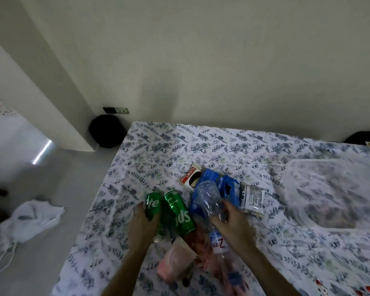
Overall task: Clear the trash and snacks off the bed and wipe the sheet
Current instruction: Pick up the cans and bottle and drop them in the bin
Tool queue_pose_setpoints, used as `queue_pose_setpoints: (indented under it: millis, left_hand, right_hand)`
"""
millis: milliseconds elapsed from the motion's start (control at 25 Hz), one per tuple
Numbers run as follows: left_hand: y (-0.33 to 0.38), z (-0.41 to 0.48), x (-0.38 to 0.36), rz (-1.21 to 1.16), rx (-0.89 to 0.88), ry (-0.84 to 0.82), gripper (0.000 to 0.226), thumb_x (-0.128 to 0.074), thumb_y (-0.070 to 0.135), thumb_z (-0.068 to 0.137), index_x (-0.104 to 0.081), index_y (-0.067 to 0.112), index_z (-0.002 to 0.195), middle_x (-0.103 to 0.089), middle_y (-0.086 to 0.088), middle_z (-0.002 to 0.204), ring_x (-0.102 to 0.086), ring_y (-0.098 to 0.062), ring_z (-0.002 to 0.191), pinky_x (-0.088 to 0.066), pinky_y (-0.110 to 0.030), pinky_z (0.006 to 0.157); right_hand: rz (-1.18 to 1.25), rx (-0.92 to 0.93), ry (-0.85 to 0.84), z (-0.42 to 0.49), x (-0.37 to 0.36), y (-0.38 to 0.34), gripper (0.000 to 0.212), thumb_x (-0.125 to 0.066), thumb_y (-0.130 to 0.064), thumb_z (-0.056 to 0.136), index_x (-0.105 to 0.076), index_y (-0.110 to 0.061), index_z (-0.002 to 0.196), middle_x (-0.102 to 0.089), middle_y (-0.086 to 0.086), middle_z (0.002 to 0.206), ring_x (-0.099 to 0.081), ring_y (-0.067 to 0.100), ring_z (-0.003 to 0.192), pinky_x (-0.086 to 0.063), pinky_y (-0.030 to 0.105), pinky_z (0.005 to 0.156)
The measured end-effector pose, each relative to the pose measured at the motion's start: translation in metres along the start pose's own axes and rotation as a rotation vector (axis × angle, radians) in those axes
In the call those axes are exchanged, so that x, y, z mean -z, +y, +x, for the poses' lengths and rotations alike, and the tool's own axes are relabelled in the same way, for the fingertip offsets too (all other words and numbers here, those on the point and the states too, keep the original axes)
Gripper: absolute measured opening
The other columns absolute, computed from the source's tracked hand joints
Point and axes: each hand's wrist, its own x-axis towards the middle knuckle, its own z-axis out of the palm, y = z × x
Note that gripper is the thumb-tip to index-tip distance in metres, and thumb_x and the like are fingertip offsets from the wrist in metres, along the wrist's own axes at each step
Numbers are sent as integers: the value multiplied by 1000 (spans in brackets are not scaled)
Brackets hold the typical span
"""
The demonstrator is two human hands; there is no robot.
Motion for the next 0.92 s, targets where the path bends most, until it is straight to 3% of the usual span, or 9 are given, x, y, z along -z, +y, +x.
queue_pose_setpoints:
  millis: [120,240,320,400,560,680,760,920]
  left_hand:
    - [9,7,-24,-23,18,-70,90,-61,56,79,-15,22,149,-39,-18,146,-48,-36,127,-45,-49,102]
    - [36,6,-55,101,42,-136,131,-59,85,50,12,33,148,-2,-17,159,-22,-47,140,-31,-63,106]
    - [52,5,-75,253,8,-150,138,-62,84,47,20,34,146,17,-18,158,-9,-51,142,-26,-68,105]
    - [60,5,-86,376,-22,-148,135,-66,77,51,19,35,147,24,-21,155,-5,-54,140,-26,-71,104]
    - [57,9,-84,412,-23,-129,123,-65,71,57,12,39,147,8,-21,155,-15,-52,138,-32,-64,103]
    - [53,16,-72,329,-38,-157,121,-68,67,54,7,43,146,-8,-17,150,-27,-49,132,-37,-60,103]
    - [52,24,-58,121,26,-230,120,-73,56,56,3,44,147,-16,-15,143,-33,-48,128,-42,-59,101]
    - [45,36,-15,-348,195,-310,121,-84,37,52,-11,39,148,-32,-15,139,-49,-38,116,-54,-48,85]
  right_hand:
    - [-26,-27,-5,10,4,5,48,-68,-42,80,-56,-24,123,-62,-10,101,-62,12,91,-50,33,81]
    - [-10,-34,-1,12,13,14,55,-66,-52,72,-59,-25,120,-68,-8,102,-64,10,90,-55,39,82]
    - [10,-41,26,12,20,20,62,-62,-60,67,-58,-27,120,-68,-8,103,-64,9,91,-55,40,81]
    - [17,-56,50,12,26,24,65,-64,-58,69,-56,-24,124,-67,-5,106,-63,12,93,-55,41,82]
    - [27,-90,61,10,35,32,76,-60,-60,69,-49,-19,132,-65,-3,111,-62,13,94,-55,39,82]
    - [63,-101,48,9,37,31,61,-67,-48,76,-51,-19,128,-65,-6,103,-63,12,90,-55,35,78]
    - [112,-115,29,11,34,26,51,-69,-36,80,-53,-21,126,-62,-11,97,-62,10,88,-52,31,76]
    - [209,-100,-32,18,20,-4,54,-68,-32,82,-50,-19,131,-61,-12,96,-57,-3,77,-45,19,63]
